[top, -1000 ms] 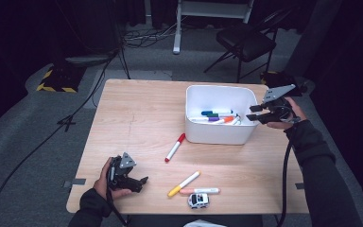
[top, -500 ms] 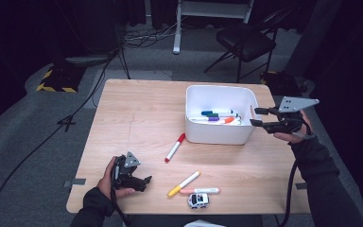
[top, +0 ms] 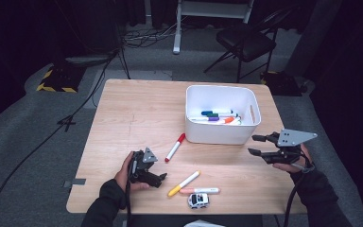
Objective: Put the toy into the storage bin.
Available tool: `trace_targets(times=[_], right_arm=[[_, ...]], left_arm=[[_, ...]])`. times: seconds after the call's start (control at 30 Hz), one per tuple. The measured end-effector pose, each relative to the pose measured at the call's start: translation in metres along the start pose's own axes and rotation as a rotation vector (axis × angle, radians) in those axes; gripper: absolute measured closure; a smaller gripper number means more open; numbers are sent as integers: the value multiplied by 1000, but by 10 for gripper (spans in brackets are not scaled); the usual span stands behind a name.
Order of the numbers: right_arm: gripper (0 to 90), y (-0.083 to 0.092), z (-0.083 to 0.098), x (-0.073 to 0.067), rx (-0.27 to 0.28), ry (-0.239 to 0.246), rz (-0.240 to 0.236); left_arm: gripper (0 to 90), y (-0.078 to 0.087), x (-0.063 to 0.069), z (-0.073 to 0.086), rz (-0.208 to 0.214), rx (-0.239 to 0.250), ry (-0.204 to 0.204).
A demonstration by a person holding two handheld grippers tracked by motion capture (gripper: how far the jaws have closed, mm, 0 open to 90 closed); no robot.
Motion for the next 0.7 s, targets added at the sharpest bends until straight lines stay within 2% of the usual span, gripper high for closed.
trace_targets(times=[0.03, 0.07, 0.1, 0.17, 0.3, 0.33, 0.37, 0.4, 0.43, 0.47, 0.53, 0.57, 0.6, 0.7], right_arm=[[472, -2, 4, -1, -6, -3, 1], [471, -4, 10, -2, -10, -13, -6], [470, -7, 15, -3, -13, -25, -11], [465, -13, 26, -5, -27, -46, -28], [462, -24, 41, -5, -82, -71, -26], [461, -26, 43, -6, -82, -80, -31], [460, -28, 45, -6, -85, -73, -35], [459, -29, 47, -7, -95, -85, -33], [458, -31, 48, -6, -97, -79, -36], [458, -32, 49, -8, -102, -95, -42], [456, -36, 52, -9, -106, -94, -53], [454, -37, 53, -8, -112, -78, -54], [453, -39, 54, -10, -115, -96, -58], [450, -43, 57, -11, -125, -88, -69]], left_arm=[[19, -3, 2, -3, 18, -3, 11], [21, -6, 1, -7, 6, 0, -8], [23, -9, 2, -10, 17, -2, -3], [23, -13, 1, -16, 13, -2, -11], [34, -24, -1, -28, 21, 0, 10], [39, -26, -2, -31, 5, -7, 19], [52, -28, -4, -34, -1, 4, -4], [55, -31, -4, -37, 7, -2, 21], [59, -35, -6, -41, -1, 7, 27], [68, -37, -9, -44, -16, 10, 20], [98, -42, -11, -51, -24, 14, 37], [103, -45, -13, -54, -31, 15, 45], [122, -47, -14, -57, -47, 25, 60], [167, -53, -17, -64, -53, 24, 79]])
Point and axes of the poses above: each handheld gripper's, and its own axes: y roughly backward along the jaws, z roughly out of its underside, x roughly to its right, the point moved 4 cm from there along -y, roughly forward along the jaws, and after that the axes turned 1 degree about -y, right-handed, at the moved point
